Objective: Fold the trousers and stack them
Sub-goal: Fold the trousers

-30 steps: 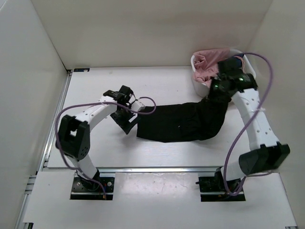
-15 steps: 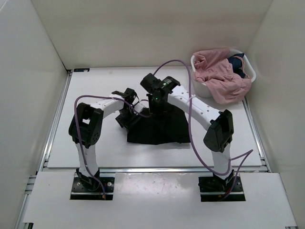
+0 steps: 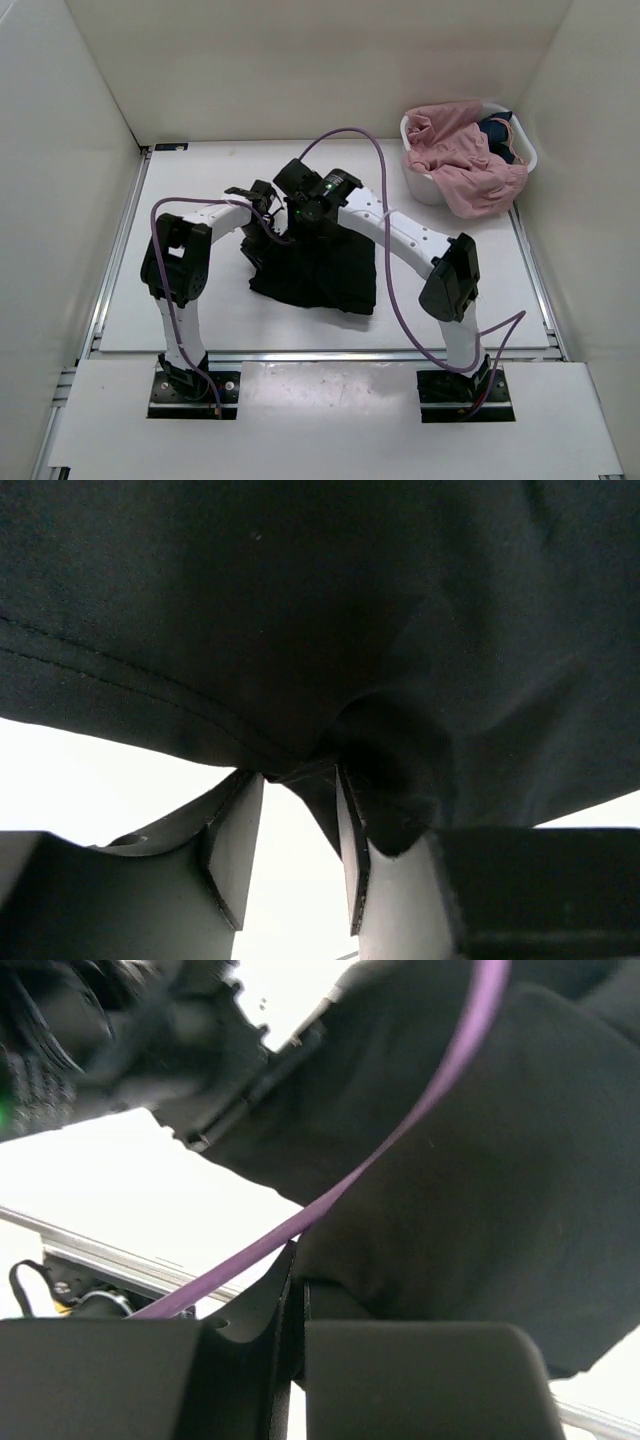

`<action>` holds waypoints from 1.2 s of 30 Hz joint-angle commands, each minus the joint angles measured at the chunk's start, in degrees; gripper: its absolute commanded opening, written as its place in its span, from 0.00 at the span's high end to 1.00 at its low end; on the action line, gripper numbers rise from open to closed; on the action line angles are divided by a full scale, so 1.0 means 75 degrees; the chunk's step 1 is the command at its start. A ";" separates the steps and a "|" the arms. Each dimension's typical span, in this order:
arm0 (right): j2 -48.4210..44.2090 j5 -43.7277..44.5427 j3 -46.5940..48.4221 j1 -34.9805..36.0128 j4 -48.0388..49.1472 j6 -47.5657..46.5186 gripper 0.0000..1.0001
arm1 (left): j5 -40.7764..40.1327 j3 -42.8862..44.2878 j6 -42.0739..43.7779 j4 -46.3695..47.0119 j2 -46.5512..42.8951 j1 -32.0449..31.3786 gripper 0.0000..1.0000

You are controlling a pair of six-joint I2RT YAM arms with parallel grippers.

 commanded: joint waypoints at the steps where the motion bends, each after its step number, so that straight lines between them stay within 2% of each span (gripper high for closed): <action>1: 0.0480 -0.0619 0.0544 0.0060 0.1107 0.0236 1.00 | 0.0550 -0.0064 0.0204 0.0126 -0.0326 -0.0046 0.52; 3: 0.0877 -0.0994 0.0648 0.0060 0.1108 0.0236 1.00 | 0.0550 -0.0065 0.0204 0.0056 -0.0478 0.0140 0.49; 5: 0.1055 -0.1089 0.0790 0.0060 0.1108 0.0167 1.00 | 0.0351 -0.0135 0.0098 -0.0119 -0.0759 0.0410 0.42; 9: 0.1056 -0.0692 0.0475 0.0060 0.1177 0.0073 1.00 | 0.0549 0.0251 -0.0135 -0.0599 -0.1111 0.1661 0.29; 12: 0.1125 -0.0620 0.0403 0.0060 0.1248 -0.0021 1.00 | 0.0480 0.0124 -0.0136 -0.0670 -0.1194 0.1981 0.26; 18: 0.1653 -0.1054 0.1059 0.0130 0.1448 -0.0022 0.99 | 0.0597 -0.0790 -0.0054 -0.0578 -0.1112 0.1982 0.26; 19: 0.1839 -0.1123 0.1059 0.0130 0.1448 -0.0022 0.93 | 0.0597 -0.0861 0.0016 -0.0577 -0.1019 0.1982 0.28; 20: 0.1841 -0.1217 0.1129 0.0200 0.1645 -0.0022 0.74 | 0.0597 -0.0943 0.0016 -0.0461 -0.0902 0.1982 0.30; 23: 0.2250 -0.1603 0.1059 0.0282 0.1986 -0.0524 0.32 | 0.0597 -0.0862 0.0016 -0.0390 -0.0714 0.2052 0.31; 27: 0.2755 -0.1862 0.2344 0.0819 0.1683 -0.1741 0.20 | 0.0422 -0.0477 -0.0054 -0.0390 -0.0806 0.2566 0.29; 29: 0.2417 -0.1699 0.2279 0.1055 0.1763 -0.2536 0.20 | 0.0049 -0.0277 0.0016 -0.0390 -0.1006 0.2731 0.28; 32: 0.1142 -0.0764 0.0912 0.1232 0.2208 -0.2542 0.20 | -0.0293 0.0436 0.0204 -0.0611 -0.1438 0.2802 0.27; 35: -0.0975 0.0513 -0.1930 0.1045 0.3016 -0.1770 0.20 | -0.0364 0.1127 0.0379 -0.0997 -0.1825 0.2499 0.26; 36: -0.1320 0.0841 -0.2346 0.0975 0.3088 -0.1489 0.18 | -0.0260 0.1282 0.0380 -0.1115 -0.1908 0.2393 0.26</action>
